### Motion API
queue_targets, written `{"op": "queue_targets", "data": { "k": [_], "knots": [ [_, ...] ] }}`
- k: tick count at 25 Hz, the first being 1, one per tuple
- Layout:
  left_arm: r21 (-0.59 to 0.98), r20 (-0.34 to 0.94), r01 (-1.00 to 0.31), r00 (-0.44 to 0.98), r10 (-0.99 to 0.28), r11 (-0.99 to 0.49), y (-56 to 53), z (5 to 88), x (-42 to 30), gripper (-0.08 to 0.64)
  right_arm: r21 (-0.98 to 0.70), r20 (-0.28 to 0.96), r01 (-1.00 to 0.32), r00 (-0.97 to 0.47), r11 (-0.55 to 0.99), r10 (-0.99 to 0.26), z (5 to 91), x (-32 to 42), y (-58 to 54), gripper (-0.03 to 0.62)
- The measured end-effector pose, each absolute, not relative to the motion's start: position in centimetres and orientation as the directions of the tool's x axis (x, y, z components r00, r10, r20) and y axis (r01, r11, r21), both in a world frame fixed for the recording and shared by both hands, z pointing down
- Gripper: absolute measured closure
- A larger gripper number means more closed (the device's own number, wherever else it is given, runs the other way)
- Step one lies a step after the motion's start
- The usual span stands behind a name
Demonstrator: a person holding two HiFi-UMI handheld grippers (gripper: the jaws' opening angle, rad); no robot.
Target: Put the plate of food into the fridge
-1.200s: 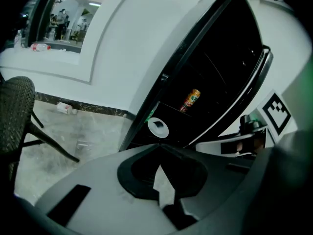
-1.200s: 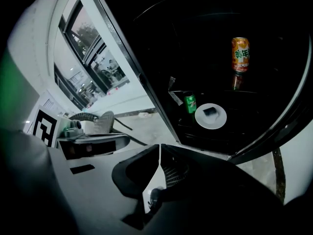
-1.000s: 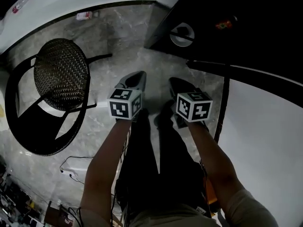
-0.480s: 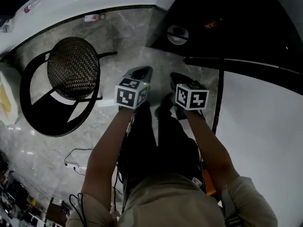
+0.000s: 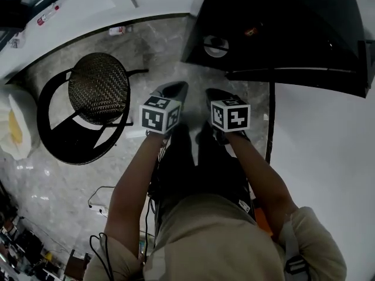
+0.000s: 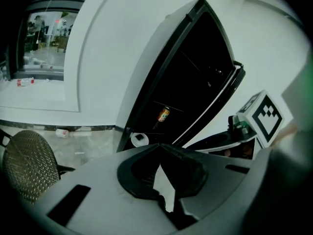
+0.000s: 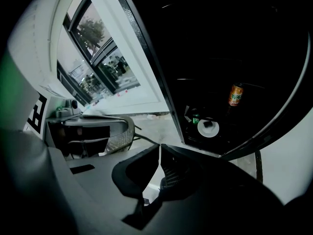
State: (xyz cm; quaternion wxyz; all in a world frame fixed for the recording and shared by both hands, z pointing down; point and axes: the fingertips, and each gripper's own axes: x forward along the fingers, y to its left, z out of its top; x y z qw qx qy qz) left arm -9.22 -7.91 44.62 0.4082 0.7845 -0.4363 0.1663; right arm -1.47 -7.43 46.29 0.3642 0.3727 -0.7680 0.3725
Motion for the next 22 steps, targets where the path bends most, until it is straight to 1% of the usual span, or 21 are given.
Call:
{"op": "queue_targets", "data": {
  "k": [7, 14, 22],
  "knots": [
    [0.508, 0.563, -0.791, 0.605, -0.564, -0.341, -7.5, 40.7, -9.0, 0.549, -0.244, 0.841, -0.792, -0.46, 0.559, -0.285, 43.8, -3.0, -6.3, 0.564],
    [0.502, 0.571, -0.79, 0.609, -0.551, -0.353, -6.4, 39.3, -10.0, 0.549, -0.245, 0.829, -0.782, -0.475, 0.573, -0.295, 42.1, -4.8, -5.7, 0.565],
    [0.496, 0.577, -0.801, 0.592, -0.562, -0.334, -6.5, 37.7, -10.8, 0.549, -0.246, 0.81, -0.8, -0.48, 0.547, -0.336, 40.2, -4.6, -5.8, 0.565]
  ]
}}
